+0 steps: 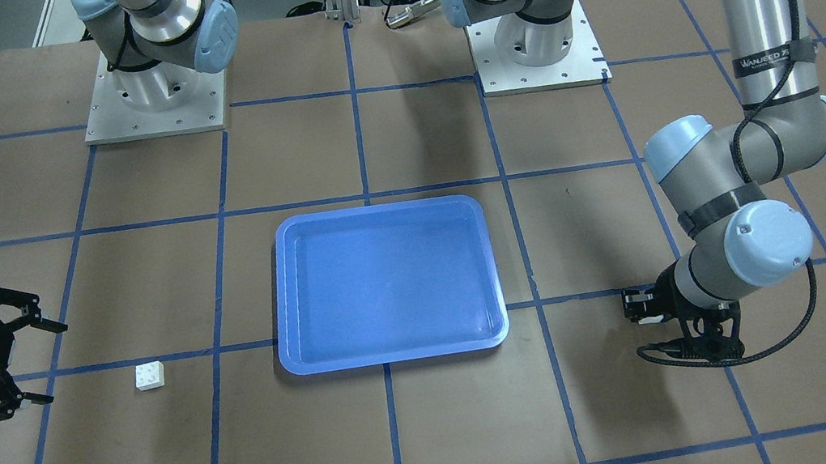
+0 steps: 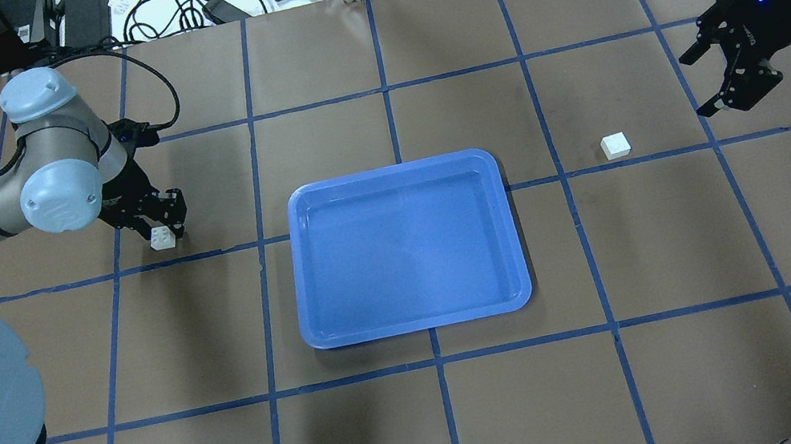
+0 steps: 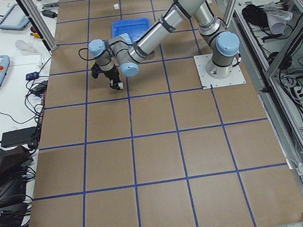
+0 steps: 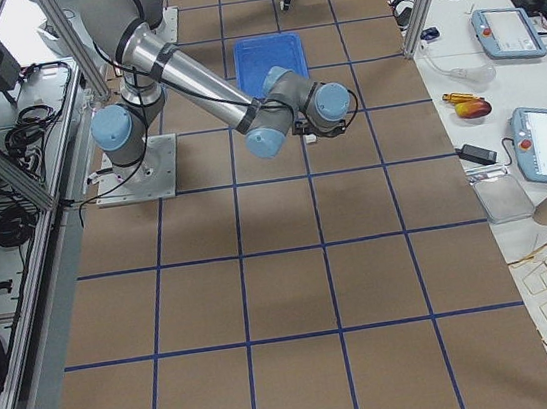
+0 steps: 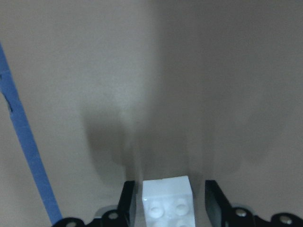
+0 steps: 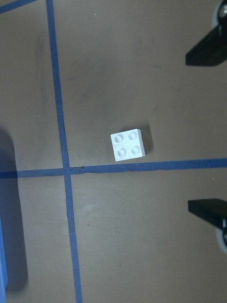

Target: Assemble white blocks and place on blue tray

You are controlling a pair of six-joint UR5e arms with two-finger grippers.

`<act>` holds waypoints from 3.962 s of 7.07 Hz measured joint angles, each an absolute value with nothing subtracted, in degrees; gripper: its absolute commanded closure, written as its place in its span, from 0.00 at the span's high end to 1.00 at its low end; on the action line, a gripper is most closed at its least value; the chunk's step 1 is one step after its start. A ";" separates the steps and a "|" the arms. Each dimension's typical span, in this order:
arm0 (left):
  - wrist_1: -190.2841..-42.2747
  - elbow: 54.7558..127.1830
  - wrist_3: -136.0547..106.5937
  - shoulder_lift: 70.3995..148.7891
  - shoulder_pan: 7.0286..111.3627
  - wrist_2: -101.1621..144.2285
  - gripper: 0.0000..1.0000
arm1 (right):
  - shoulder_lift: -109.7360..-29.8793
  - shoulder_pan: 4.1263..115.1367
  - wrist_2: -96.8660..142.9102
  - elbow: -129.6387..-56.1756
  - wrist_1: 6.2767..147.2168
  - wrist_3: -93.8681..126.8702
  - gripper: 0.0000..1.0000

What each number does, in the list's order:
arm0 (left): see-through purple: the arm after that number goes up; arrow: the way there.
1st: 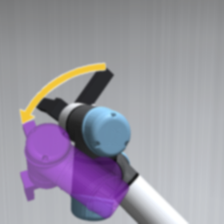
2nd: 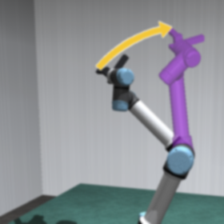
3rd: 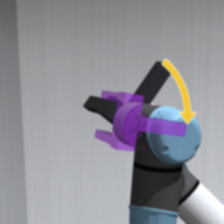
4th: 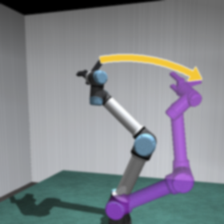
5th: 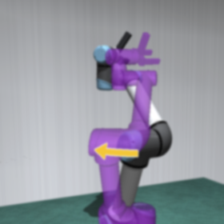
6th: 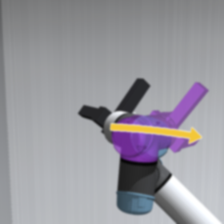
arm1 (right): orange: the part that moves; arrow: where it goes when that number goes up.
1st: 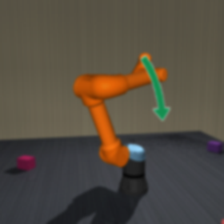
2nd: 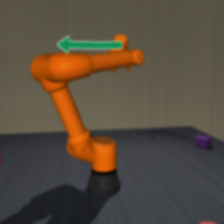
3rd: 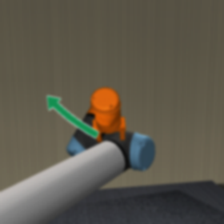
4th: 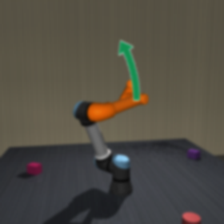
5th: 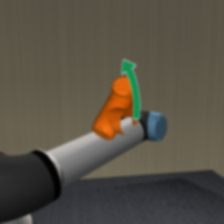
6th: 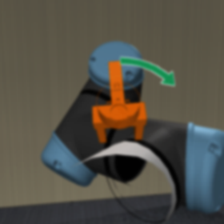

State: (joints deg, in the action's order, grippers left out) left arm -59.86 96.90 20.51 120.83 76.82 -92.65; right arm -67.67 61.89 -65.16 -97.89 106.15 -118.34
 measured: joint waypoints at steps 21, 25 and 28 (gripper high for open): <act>-55.71 99.60 -25.63 119.54 112.60 -87.95 0.81 | -58.35 65.73 -61.55 -97.96 106.52 -123.41 0.00; -54.64 100.00 -23.02 116.40 106.37 -83.32 0.88 | -60.48 68.01 -61.86 -97.12 105.12 -120.06 0.00; -54.67 103.19 -20.16 114.81 101.57 -78.90 0.17 | -65.37 75.44 -59.16 -97.00 103.80 -109.34 0.00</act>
